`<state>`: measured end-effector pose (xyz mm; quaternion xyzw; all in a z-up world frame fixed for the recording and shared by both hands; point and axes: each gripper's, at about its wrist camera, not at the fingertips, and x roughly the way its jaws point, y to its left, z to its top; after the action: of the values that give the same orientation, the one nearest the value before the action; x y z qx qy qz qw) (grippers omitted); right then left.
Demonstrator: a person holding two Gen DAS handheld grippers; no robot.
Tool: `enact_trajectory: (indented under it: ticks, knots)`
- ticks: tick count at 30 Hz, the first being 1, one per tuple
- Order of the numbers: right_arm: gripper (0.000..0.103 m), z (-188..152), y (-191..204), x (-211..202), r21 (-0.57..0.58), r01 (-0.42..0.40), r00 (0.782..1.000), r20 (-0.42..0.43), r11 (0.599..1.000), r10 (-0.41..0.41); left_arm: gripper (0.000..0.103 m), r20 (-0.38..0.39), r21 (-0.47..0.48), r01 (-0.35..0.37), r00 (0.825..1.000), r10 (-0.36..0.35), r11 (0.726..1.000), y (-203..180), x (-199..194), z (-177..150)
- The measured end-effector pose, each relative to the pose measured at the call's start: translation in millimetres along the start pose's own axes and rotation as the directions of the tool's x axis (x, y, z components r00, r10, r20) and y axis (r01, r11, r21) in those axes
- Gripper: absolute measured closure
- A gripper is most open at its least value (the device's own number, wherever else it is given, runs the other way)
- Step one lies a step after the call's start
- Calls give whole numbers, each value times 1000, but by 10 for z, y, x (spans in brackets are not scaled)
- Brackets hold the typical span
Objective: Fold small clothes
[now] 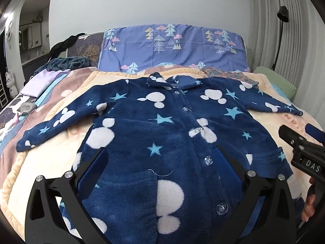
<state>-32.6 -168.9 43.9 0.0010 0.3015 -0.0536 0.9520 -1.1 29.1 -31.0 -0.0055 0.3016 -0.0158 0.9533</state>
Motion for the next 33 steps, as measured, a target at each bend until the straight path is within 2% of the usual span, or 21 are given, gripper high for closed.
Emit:
enact_trajectory:
  ticks: [12,33]
  knots:
    - [2,-1,93,81,-20,8,999,-43,1000,-8,1,-44,-10,77,996,-77,997,-8,74,-59]
    - [2,19,235,160,-65,20,997,-67,998,-24,1,-94,-13,102,990,-103,995,25,205,-57]
